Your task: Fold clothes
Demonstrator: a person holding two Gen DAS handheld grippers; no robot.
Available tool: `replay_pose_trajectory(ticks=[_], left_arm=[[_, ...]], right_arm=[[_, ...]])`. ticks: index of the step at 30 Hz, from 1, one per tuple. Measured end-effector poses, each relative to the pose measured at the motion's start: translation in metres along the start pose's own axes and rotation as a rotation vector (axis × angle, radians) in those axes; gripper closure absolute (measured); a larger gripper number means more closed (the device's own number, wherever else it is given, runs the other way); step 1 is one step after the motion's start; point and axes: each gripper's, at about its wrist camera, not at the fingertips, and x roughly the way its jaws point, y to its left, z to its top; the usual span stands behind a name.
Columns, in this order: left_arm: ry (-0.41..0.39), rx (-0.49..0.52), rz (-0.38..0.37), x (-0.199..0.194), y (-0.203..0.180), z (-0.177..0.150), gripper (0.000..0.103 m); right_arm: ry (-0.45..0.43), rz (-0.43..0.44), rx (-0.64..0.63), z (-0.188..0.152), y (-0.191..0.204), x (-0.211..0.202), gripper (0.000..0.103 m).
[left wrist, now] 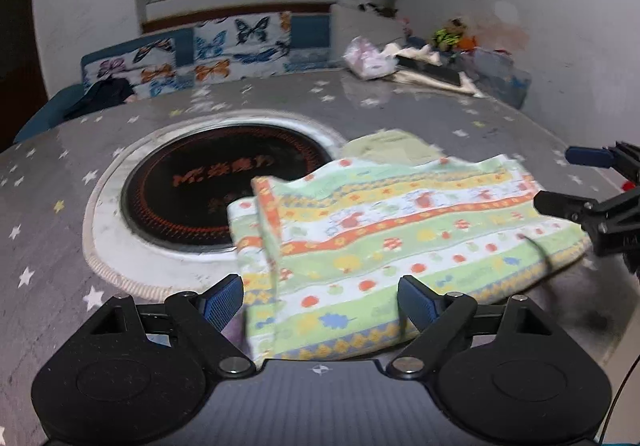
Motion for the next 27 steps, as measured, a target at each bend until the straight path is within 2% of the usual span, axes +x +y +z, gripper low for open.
replay_pose_trajectory(ticks=[4,7,10,16,19,22,27], left_arm=[[0.042,-0.001,0.03,0.008,0.003,-0.01,0.017],[0.033,0.006,0.04,0.006,0.003,-0.013,0.016],[0.045,-0.003,0.041,0.004,0.006,-0.009,0.016],[0.013,-0.021,0.052,-0.002,0.014,0.002,0.017],[0.046,-0.006,0.068,0.006,0.015,-0.001,0.017],[0.049,-0.006,0.065,0.004,0.017,0.001,0.017],[-0.012,-0.025,0.027,-0.002,0.018,0.025,0.019]], right_arm=[[0.005,0.084,-0.056,0.007,0.028,0.022,0.0],[0.04,0.121,-0.11,0.004,0.046,0.035,0.0],[0.063,0.127,-0.149,0.001,0.055,0.04,0.0],[0.021,0.155,-0.165,0.018,0.065,0.042,0.0],[0.055,0.186,-0.194,0.014,0.077,0.056,0.0],[0.078,0.2,-0.166,0.015,0.075,0.061,0.0],[0.075,0.213,-0.103,0.031,0.059,0.059,0.0]])
